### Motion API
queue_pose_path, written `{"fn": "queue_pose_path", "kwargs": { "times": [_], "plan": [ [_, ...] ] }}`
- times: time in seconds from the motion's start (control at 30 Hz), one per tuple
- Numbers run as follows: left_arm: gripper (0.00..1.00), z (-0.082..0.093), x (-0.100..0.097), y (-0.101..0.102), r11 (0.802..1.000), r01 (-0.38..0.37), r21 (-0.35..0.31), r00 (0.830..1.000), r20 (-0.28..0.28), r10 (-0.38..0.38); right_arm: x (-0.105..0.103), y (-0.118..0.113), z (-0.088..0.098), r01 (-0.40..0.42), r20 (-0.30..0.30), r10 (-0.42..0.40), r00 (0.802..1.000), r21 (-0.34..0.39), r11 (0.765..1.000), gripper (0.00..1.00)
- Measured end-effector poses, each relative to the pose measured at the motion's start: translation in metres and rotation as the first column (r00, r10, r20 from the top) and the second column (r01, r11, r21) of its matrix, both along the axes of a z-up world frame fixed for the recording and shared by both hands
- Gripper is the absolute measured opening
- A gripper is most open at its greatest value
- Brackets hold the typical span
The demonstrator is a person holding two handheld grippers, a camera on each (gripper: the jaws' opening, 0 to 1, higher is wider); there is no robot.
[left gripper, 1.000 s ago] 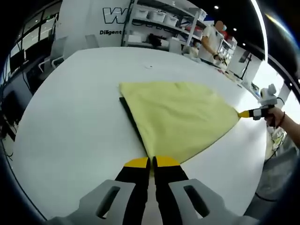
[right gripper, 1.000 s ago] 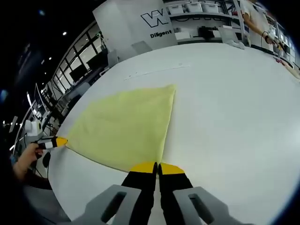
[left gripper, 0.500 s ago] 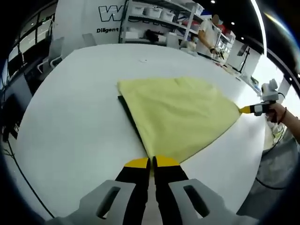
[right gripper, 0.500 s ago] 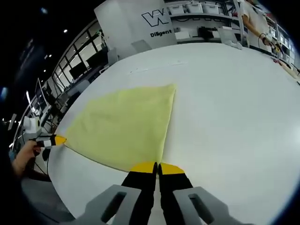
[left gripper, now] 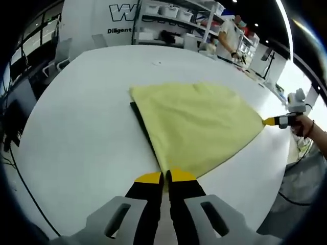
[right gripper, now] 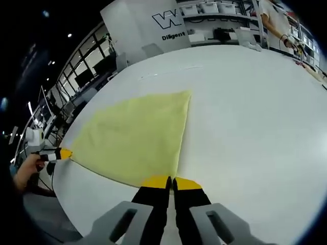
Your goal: Fold the garment on the visible template until the final outline fits inside the template.
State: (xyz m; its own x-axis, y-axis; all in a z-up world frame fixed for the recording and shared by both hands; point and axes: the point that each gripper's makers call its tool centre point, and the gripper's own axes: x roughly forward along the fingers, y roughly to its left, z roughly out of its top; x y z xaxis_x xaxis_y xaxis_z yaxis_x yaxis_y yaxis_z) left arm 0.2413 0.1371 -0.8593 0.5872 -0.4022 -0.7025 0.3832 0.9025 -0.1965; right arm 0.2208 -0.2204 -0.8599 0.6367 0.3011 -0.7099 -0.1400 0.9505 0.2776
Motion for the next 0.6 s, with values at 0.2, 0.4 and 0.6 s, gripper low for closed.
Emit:
{"fn": "queue_pose_path", "kwargs": {
  "times": [0.2,0.4,0.6],
  "plan": [
    [0.28,0.009,0.004,0.004,0.998,-0.054,-0.026,0.998,0.021,0.055,0.007,0.002,0.019,-0.010,0.088,0.011,0.996,-0.003,1.000,0.34],
    [0.45,0.030,-0.002,-0.006,0.998,-0.037,-0.053,0.997,0.063,0.040,0.012,0.017,0.051,-0.050,0.170,0.044,0.985,0.031,0.998,0.61],
    [0.68,0.050,-0.009,-0.011,0.996,-0.059,-0.070,0.993,0.096,0.066,0.001,0.036,0.078,-0.111,0.192,0.105,0.976,0.021,0.994,0.71]
  ]
}}
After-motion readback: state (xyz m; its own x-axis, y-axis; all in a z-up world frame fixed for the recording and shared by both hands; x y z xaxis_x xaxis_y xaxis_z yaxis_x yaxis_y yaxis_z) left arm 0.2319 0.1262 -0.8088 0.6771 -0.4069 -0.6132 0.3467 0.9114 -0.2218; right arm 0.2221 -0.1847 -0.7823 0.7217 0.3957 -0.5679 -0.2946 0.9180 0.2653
